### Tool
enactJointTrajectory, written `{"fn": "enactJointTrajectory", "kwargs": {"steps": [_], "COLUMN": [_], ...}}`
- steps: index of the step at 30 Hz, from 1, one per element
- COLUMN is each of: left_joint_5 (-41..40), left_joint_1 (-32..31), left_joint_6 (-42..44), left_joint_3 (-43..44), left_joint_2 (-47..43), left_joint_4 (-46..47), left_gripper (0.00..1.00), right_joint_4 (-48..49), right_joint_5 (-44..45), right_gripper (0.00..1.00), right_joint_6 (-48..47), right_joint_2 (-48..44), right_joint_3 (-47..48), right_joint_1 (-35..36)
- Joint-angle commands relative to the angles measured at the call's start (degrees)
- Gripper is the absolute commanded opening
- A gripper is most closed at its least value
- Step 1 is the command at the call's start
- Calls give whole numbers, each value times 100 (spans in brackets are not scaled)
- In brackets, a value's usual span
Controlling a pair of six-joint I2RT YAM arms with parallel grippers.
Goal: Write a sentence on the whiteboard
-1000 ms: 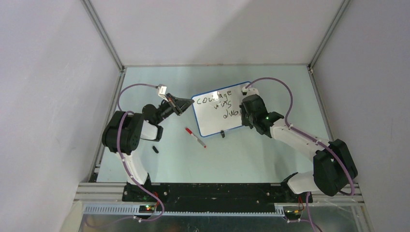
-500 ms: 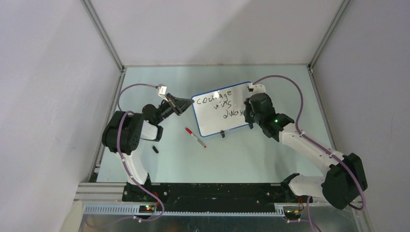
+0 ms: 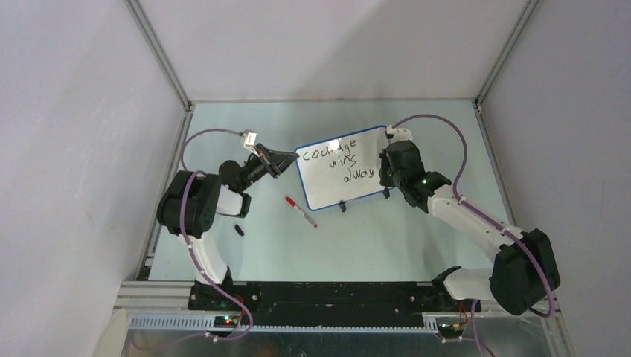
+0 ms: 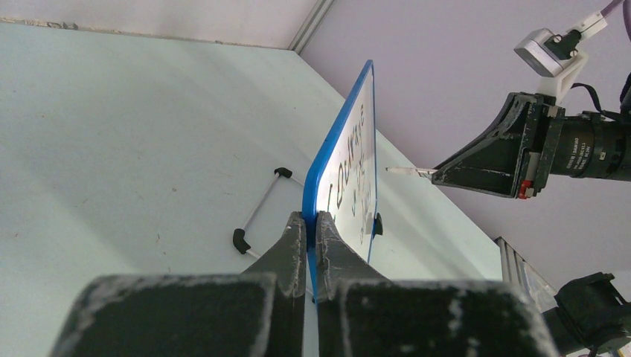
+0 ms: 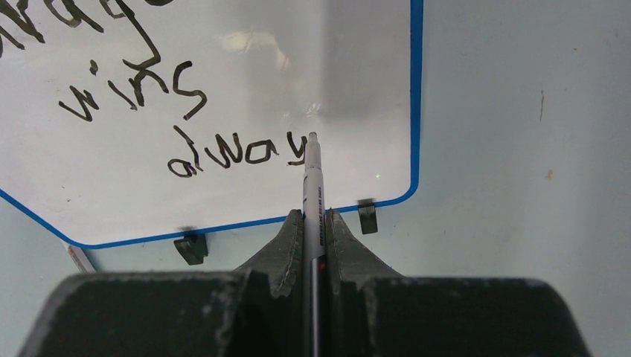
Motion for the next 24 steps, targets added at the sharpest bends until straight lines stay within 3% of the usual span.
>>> {"fn": "enactJointTrajectory", "kwargs": {"steps": [1,24], "left_joint_5": [118,127], "left_joint_1": [16,17], "left_joint_6": [268,268], "left_joint_3": [-60,-58], "left_joint_2": [-92,-91], "left_joint_4": [168,168], "left_gripper": [0,0], "right_joint_4": [275,395], "right_joint_5": [4,-108], "right_gripper": [0,0], "right_joint_6": [4,52], "right_joint_2": [70,324], "right_joint_3": [57,57], "right_joint_1": [-46,-171]}}
